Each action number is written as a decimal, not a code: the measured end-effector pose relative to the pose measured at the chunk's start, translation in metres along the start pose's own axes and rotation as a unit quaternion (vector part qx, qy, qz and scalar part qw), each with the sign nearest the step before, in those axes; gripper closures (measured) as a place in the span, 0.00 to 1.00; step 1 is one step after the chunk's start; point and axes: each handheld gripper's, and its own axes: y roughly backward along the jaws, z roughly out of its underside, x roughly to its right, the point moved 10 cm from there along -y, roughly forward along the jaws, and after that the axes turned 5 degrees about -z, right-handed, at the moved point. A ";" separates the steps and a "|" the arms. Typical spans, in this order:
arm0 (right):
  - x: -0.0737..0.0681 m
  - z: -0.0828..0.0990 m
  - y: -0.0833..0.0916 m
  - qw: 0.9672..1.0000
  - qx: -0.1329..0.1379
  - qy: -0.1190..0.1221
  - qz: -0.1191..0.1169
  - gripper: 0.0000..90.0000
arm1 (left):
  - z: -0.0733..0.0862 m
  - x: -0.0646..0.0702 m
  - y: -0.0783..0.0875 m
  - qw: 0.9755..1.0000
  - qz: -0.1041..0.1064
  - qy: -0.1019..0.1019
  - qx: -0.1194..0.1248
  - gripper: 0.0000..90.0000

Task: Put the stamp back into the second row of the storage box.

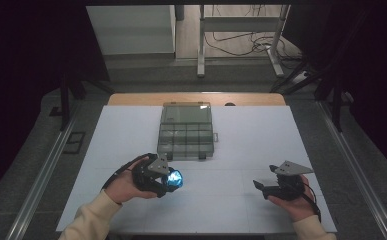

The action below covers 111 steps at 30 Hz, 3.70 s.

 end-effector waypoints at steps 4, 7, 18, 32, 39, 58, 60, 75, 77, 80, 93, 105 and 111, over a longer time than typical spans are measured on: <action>-0.001 -0.001 0.000 1.000 0.002 0.000 -0.001 0.19 | -0.002 -0.003 0.000 1.000 -0.001 0.001 0.000 0.45; 0.000 -0.001 0.000 1.000 0.002 0.000 -0.001 0.19 | -0.002 -0.005 -0.001 1.000 -0.002 0.001 -0.001 0.45; 0.000 -0.001 0.001 1.000 0.002 -0.001 0.000 0.19 | -0.009 -0.021 -0.004 1.000 -0.011 0.008 -0.001 0.45; 0.000 -0.001 0.000 1.000 0.002 0.000 0.000 0.19 | -0.018 -0.045 0.000 0.999 -0.036 0.019 0.000 0.45; 0.000 0.000 0.000 1.000 0.001 0.000 0.001 0.19 | -0.024 -0.054 0.000 0.999 -0.040 0.015 0.000 0.45; 0.001 0.000 0.000 1.000 0.000 -0.001 0.002 0.19 | -0.036 -0.084 -0.001 0.998 -0.062 0.021 -0.004 0.45; 0.001 0.000 0.000 1.000 0.000 -0.001 0.002 0.19 | -0.037 -0.087 -0.001 0.998 -0.065 0.021 -0.004 0.45; 0.001 0.001 0.000 1.000 0.000 0.000 0.001 0.19 | -0.048 -0.110 -0.006 0.997 -0.075 0.015 -0.008 0.45; 0.001 0.001 -0.001 1.000 0.000 0.000 0.001 0.19 | -0.050 -0.113 -0.007 0.997 -0.075 0.016 -0.008 0.45; 0.001 0.001 -0.001 1.000 0.000 0.000 0.001 0.19 | -0.053 -0.118 -0.009 0.997 -0.076 0.010 -0.012 0.45; 0.002 0.001 0.000 1.000 -0.001 -0.001 0.001 0.19 | -0.067 -0.136 -0.020 0.997 -0.070 0.003 -0.007 0.45; 0.002 0.001 0.000 1.000 -0.001 -0.001 0.001 0.19 | -0.051 -0.141 -0.044 0.998 -0.053 0.011 -0.027 0.45; 0.002 0.002 0.000 1.000 -0.002 0.000 0.001 0.19 | -0.043 -0.141 -0.054 0.998 -0.048 0.010 -0.040 0.45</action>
